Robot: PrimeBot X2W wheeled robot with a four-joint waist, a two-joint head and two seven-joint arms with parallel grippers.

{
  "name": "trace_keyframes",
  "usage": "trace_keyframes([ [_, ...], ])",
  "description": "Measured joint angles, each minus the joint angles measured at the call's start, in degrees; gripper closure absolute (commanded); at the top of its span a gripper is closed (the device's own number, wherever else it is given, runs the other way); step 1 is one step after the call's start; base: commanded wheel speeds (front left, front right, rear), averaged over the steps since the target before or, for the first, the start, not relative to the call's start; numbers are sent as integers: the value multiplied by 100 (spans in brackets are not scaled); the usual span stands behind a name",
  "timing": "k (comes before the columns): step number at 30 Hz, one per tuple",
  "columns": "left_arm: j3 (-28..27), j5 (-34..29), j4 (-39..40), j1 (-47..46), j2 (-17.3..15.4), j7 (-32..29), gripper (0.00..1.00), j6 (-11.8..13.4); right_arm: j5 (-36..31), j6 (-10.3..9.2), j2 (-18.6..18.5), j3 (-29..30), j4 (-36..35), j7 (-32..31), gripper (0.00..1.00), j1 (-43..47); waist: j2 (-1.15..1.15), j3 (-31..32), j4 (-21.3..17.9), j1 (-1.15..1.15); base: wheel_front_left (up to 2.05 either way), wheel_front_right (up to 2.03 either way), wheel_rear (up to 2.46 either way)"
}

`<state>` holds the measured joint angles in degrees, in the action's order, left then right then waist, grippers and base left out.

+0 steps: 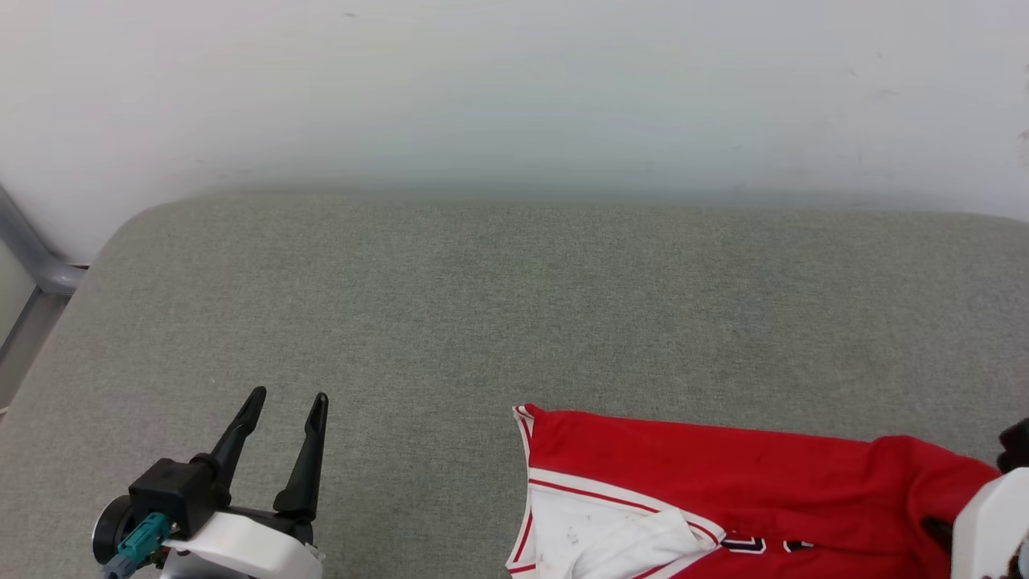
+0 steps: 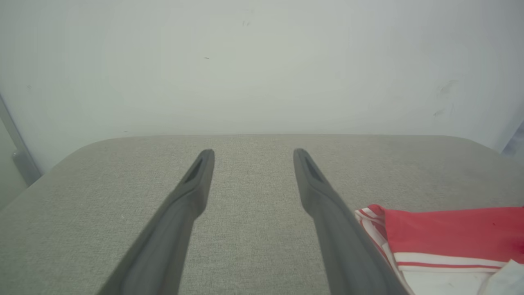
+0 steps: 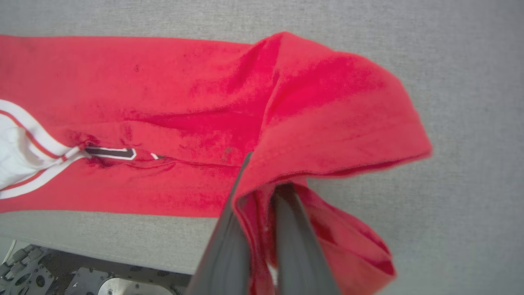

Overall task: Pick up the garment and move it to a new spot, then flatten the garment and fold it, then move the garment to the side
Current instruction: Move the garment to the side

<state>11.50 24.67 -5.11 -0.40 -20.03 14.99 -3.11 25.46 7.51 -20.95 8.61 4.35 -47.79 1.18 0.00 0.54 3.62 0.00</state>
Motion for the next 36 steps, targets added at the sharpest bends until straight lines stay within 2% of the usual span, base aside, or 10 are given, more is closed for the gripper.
trace_keyframes([
  [7, -64, -23, -8, 49, 91, 1, 0, -42, 168, 0, 470, -578, -690, -268, 100, 64, 0, 73, 28, 0, 0, 0, 0],
  [10, -89, -24, -22, 75, 131, 1, 0, -62, 304, 0, 648, -869, -825, -318, 100, -8, 0, 100, 60, 0, 0, 0, 0],
  [16, -174, -42, -56, 107, 189, 2, 0, -97, 424, 0, 1243, -1363, -907, -258, 100, -228, 0, 171, 156, 0, 0, 0, 0],
  [20, -233, -66, -58, 116, 209, 8, 0, -142, 438, 0, 1553, -1628, -786, -165, 100, -364, 0, 215, 250, 0, 0, 0, 0],
  [24, -289, -75, -57, 170, 203, 8, 0, -145, 432, 0, 1682, -1906, -577, -63, 100, -491, 0, 254, 330, 0, 0, 0, 0],
  [36, -286, -82, -56, 215, 199, 8, 0, -189, 323, 0, 1792, -2256, 570, 632, 100, -904, 0, 262, 576, 0, 0, 0, 0],
])
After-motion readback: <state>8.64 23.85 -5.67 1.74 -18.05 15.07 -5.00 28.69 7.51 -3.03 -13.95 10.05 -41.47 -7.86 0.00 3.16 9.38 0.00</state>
